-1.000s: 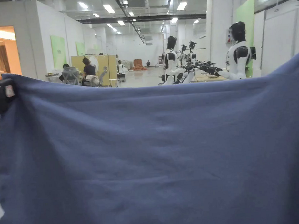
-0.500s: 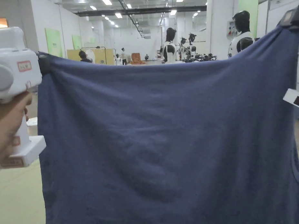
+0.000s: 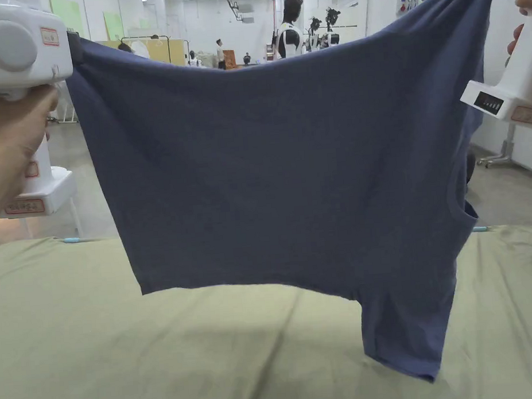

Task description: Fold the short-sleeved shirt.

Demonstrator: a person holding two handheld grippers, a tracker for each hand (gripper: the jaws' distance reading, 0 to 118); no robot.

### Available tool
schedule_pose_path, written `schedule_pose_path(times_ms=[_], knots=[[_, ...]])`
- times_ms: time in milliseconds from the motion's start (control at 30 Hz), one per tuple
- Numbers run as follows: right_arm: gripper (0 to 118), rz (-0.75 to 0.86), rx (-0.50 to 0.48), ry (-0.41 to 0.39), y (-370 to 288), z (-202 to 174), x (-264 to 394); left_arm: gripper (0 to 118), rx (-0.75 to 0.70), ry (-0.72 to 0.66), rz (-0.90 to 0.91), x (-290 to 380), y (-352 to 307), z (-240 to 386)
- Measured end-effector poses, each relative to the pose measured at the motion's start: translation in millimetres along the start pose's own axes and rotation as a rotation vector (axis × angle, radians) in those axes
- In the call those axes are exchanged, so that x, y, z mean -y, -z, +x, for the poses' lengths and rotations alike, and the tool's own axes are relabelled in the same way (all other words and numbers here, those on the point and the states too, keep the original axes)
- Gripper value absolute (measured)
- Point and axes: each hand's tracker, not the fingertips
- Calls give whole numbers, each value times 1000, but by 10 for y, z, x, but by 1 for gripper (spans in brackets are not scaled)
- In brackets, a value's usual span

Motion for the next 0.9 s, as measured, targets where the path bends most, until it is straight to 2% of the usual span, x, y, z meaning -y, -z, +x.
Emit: schedule_pose_path(times_ms=[133, 200, 300, 433, 533, 567, 633, 700, 900], knots=[[3, -16, 2, -11, -15, -13, 92, 0, 22, 13, -25, 132, 49, 49], [3, -30, -4, 13, -75, 37, 160, 0, 36, 8, -36, 234, 35, 49], [3, -57, 16, -21, -236, 112, 312, 0, 52, 30, -63, 434, -10, 7], [3, -120, -41, -4, -621, 268, 633, 0, 116, 34, -116, 783, -195, -107], [3, -191, -55, -10, -1025, 346, 1006, 0, 207, 40, -142, 1132, -490, -161], [3, -210, -104, 31, -1204, 401, 1175, 0, 227, 46, -160, 1262, -617, -167], [3, -265, -85, 36, -1525, 455, 1475, 0, 258, 7, -170, 1514, -921, -195], [3, -309, -119, 60, -1867, 542, 1778, 0, 298, -45, -211, 1773, -1226, -249], [3, -442, -83, 79, -2931, 682, 2621, 0, 333, 12, -343, 2554, -2153, -310]])
